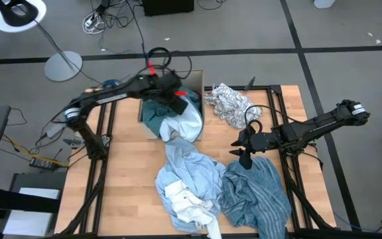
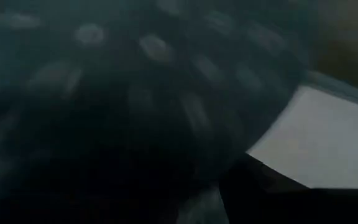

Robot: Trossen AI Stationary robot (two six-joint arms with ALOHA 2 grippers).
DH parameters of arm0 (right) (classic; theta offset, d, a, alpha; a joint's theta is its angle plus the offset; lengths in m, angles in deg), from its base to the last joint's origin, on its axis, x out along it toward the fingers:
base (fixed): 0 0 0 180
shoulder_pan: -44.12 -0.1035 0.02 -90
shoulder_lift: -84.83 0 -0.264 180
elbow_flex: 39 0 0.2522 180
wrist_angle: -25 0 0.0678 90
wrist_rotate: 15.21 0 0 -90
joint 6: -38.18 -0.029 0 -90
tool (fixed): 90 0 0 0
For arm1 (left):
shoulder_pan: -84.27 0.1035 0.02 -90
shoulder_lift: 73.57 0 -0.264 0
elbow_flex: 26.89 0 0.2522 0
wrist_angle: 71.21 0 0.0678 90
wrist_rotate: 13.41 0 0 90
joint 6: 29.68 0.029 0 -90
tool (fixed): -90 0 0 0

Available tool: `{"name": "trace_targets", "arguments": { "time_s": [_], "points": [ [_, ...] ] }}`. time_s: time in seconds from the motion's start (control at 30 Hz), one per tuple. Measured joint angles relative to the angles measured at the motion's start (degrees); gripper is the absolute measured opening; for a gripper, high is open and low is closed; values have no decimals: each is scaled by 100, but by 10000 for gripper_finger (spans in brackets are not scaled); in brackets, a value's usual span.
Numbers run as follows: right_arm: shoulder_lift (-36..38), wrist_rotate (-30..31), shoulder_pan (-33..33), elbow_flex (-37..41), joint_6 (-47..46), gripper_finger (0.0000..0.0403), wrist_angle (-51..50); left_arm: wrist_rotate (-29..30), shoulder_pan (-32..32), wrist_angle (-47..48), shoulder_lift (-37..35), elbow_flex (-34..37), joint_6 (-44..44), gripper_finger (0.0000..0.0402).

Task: Sort clothes
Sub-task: Put the green cloth into the laundry organizer

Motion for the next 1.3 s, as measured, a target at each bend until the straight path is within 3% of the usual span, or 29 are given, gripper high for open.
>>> {"name": "trace_targets", "arguments": {
  "time_s": [0.33, 0.57, 0.7, 1.0, 1.13, 1.3],
  "points": [
    [0, 0, 0, 0, -2, 169, 0, -500, 486, -9, 1820, 0, -123, 99],
    [0, -2, 0, 0, 17, 169, -4, -485, 515, 0, 2071, -63, 88, 99],
    [0, -2, 0, 0, 17, 169, -4, -334, 508, 336, 1866, -333, 205, 99],
    [0, -4, 1, 0, 34, 169, -2, -164, 429, 820, 549, -767, 18, 99],
    [0, -4, 0, 0, 42, 169, -2, -284, 425, 1234, 41, -778, -404, 99],
    [0, -4, 0, 0, 40, 169, -1, -797, 394, 1659, -25, -772, -572, 99]
  ]
}}
